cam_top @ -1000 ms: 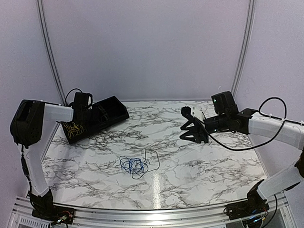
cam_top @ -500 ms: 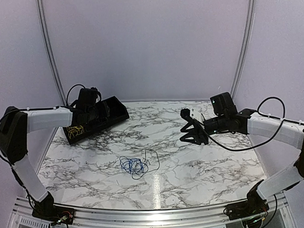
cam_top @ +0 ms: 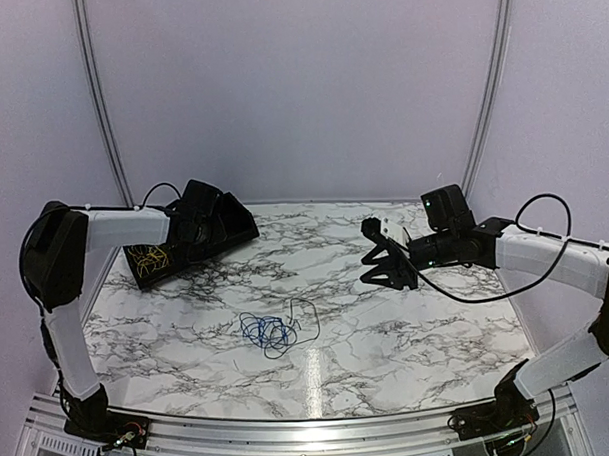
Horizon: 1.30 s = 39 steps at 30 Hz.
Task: Untangle the cables
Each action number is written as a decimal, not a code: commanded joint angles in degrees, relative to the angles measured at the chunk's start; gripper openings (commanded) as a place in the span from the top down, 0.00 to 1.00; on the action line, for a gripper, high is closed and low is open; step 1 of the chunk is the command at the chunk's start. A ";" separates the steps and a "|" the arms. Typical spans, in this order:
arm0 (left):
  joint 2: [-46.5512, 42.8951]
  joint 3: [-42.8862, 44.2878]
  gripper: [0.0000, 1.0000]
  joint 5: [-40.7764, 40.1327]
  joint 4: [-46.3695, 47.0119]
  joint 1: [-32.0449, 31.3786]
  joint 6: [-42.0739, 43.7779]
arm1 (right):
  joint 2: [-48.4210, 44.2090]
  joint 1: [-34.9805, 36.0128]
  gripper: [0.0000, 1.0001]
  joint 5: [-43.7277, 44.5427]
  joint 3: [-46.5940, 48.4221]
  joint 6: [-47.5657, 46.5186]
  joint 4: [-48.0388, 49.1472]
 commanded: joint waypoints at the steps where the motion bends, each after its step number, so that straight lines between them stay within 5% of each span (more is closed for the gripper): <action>1: 2.64 3.50 0.62 -1.89 -3.11 0.19 -1.22 | -0.17 0.13 0.55 0.17 2.65 -0.55 -1.06; 7: 3.71 5.27 0.87 -1.59 -3.60 0.82 -0.51 | -0.27 0.19 0.55 0.33 2.65 -0.67 -1.14; 17: 4.39 5.41 0.87 1.91 -4.19 3.28 -0.47 | 0.16 0.18 0.55 0.32 2.76 -0.76 -1.31; 22: 3.54 5.07 1.00 0.80 -4.15 3.67 -0.12 | 0.27 0.23 0.55 0.34 2.66 -0.80 -1.31; 39: 8.10 11.57 1.00 1.83 -6.37 11.92 2.83 | 0.96 0.47 0.55 0.78 2.74 -1.25 -1.57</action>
